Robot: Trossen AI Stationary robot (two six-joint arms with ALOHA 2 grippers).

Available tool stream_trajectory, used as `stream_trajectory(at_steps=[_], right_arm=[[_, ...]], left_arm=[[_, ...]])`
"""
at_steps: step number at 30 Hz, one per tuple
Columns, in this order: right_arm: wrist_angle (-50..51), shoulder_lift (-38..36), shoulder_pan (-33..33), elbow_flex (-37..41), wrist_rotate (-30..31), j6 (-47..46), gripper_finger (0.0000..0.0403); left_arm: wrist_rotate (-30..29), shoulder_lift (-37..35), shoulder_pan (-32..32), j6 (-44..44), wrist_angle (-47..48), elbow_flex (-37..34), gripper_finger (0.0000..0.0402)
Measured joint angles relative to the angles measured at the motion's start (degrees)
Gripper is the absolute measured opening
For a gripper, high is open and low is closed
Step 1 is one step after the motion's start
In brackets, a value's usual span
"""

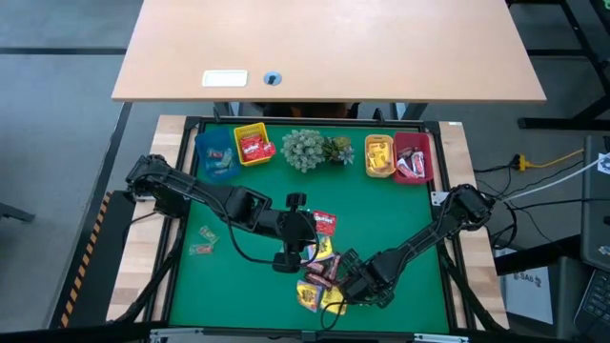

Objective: Sort candy
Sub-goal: Put the brown chocolate into the blue bin

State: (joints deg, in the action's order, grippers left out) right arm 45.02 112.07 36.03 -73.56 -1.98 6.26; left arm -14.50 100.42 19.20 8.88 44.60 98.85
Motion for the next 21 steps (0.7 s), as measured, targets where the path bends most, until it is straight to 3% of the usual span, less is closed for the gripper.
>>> stream_trajectory(at_steps=[6, 21], right_arm=[[0.3, -0.4, 0.0, 0.1, -0.1, -4.2, 0.0105], [7.7, -11.8, -0.1, 0.2, -0.6, -15.1, 0.0107]], left_arm=[[0.0, 0.0, 0.0, 0.0, 0.0, 0.0, 0.0126], [0.5, 0.6, 1.1, 3.0, 4.4, 0.0, 0.0126]])
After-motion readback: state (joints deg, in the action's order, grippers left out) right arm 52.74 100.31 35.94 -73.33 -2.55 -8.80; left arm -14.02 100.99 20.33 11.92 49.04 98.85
